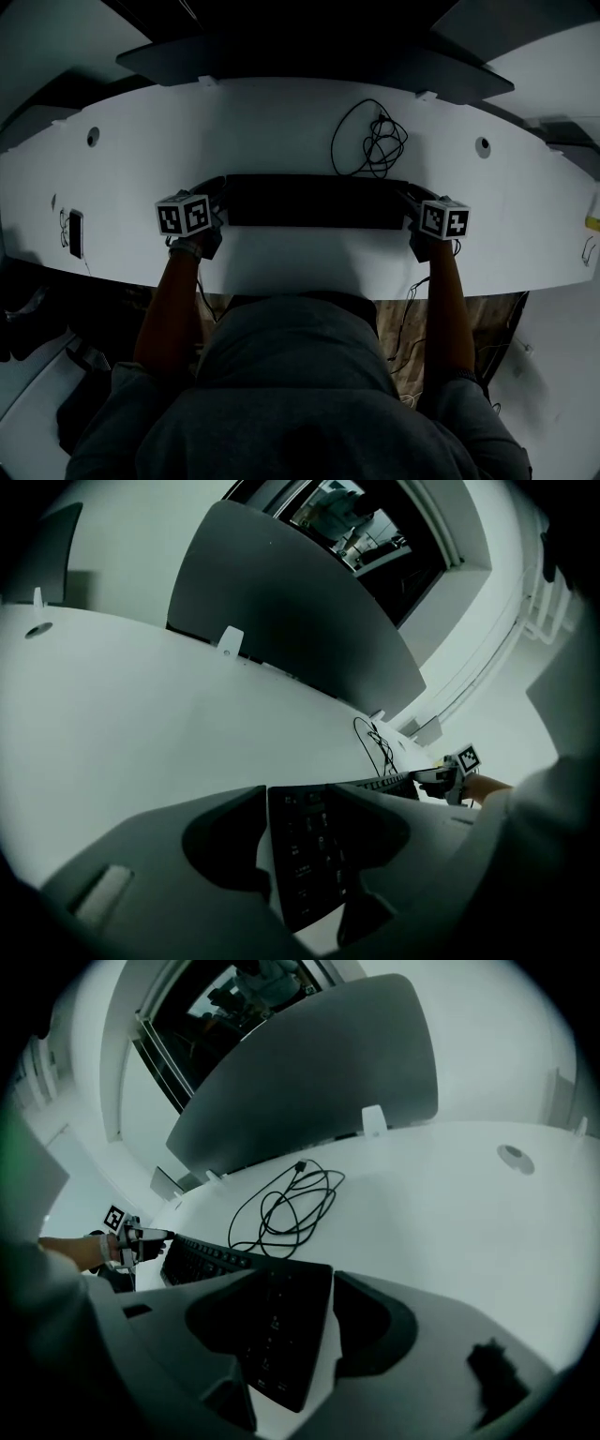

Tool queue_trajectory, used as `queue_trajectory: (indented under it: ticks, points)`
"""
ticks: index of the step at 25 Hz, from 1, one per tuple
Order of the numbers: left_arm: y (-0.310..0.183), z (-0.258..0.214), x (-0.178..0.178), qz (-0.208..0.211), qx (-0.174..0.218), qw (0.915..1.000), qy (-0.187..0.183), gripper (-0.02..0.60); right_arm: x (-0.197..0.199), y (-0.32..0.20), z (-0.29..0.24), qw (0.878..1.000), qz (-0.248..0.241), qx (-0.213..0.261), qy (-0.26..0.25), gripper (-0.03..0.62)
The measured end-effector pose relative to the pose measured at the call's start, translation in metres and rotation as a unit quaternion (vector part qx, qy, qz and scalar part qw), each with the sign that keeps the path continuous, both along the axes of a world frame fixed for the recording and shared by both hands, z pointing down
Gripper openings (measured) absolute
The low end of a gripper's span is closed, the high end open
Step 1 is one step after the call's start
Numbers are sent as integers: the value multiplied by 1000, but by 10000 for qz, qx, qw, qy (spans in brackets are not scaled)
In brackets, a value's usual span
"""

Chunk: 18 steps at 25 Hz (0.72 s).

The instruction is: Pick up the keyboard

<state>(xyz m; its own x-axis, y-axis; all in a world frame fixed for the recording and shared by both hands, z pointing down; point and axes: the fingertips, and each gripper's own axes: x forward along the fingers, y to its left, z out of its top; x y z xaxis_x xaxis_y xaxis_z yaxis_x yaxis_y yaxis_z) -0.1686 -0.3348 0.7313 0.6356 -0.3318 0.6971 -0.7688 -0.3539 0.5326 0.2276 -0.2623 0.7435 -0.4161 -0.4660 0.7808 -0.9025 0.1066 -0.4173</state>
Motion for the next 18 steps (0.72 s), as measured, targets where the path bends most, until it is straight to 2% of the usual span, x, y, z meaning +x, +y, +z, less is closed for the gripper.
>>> queue_trajectory:
  ticks: [5,12,18]
  points:
    - [-4,11,5,65,-289,9996,-3,222,2,-2,7,9998,53,-163,-136,229]
    - [-3,20,15,204,-635,9977,75,222,-2,-6,13,9973,157,-393,-606,229]
    - [-1,25,16,295,-829,9961,79,221,-5,-7,17,9956,184,-655,-651,229]
